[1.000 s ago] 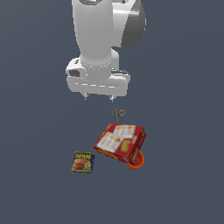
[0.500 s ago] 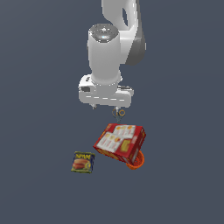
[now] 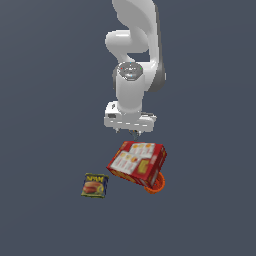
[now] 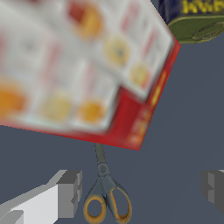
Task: Pick up a designated object from a clutter of objects.
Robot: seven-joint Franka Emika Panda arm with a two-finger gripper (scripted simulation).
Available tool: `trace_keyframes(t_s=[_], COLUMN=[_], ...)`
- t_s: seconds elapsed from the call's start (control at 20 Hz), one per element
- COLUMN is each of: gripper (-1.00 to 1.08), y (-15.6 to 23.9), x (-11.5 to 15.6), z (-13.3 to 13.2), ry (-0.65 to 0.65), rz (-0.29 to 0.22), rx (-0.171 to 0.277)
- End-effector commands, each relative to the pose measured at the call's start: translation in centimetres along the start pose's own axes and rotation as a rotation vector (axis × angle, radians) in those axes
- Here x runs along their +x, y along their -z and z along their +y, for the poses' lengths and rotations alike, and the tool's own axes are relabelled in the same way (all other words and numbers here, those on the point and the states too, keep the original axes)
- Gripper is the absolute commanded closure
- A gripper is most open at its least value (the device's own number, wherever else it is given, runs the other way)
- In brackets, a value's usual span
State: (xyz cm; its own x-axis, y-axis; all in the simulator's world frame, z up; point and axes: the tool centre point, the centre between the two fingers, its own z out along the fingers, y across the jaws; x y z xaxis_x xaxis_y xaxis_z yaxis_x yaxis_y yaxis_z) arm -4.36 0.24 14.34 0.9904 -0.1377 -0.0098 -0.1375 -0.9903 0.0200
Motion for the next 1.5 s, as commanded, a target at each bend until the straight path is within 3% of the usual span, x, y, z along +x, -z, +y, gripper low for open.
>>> trace_keyframes(t_s=[0.0, 0.65, 1.45], gripper=[-0.92, -0.92, -0.92], y=[-2.0, -8.0, -10.4], x=[-1.0, -5.3, -5.8], z=[-0.6, -2.3, -2.5], ry=[-0.008, -0.038, -0.041], rz=[0.003, 0.009, 0.008], rx=[0.004, 0.019, 0.02])
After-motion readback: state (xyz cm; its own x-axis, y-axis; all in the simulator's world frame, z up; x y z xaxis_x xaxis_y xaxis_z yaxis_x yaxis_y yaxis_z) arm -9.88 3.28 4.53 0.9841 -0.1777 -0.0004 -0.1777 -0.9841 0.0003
